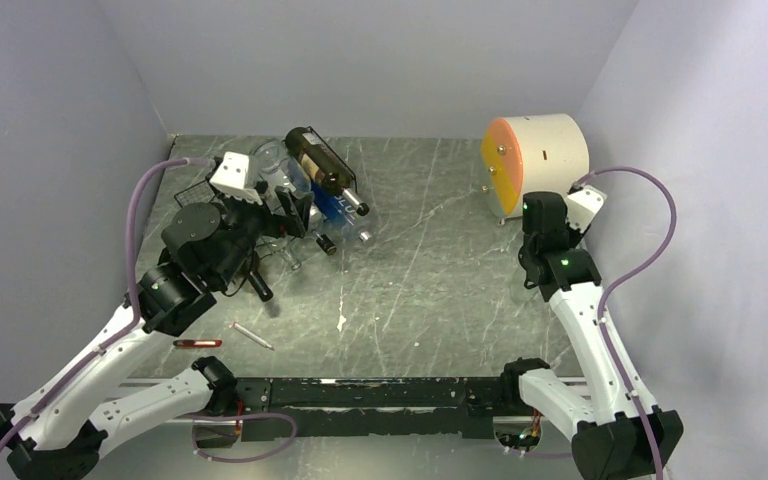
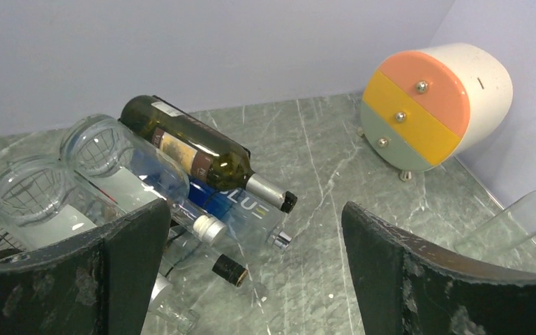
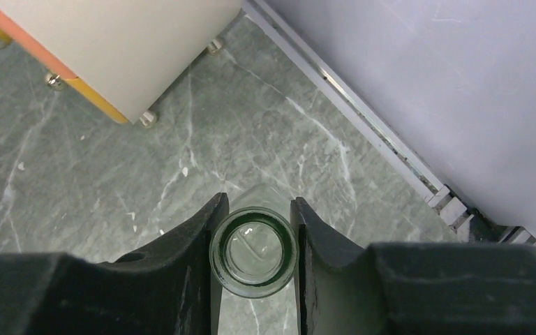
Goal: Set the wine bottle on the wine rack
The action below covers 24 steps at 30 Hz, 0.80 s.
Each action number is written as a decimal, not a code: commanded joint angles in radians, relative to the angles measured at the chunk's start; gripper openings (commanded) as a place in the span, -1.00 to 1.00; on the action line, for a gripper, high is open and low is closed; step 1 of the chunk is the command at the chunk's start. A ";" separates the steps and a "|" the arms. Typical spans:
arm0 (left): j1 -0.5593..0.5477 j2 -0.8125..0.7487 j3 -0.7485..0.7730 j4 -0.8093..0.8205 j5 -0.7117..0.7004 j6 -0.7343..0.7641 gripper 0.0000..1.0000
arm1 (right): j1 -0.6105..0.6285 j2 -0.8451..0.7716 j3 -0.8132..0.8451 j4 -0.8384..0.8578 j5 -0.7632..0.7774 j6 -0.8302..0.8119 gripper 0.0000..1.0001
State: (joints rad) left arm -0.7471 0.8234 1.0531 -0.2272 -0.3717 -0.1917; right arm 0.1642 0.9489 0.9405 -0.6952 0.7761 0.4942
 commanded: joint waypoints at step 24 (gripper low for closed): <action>-0.088 0.384 -0.255 0.641 0.767 0.010 0.93 | -0.005 0.060 0.147 0.202 -0.986 -0.205 -1.00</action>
State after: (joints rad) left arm -0.7891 1.1393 0.8337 0.2302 0.3187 -0.2028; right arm 0.1631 1.0294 1.1110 -0.6144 -0.0422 0.2665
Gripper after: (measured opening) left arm 0.963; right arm 0.369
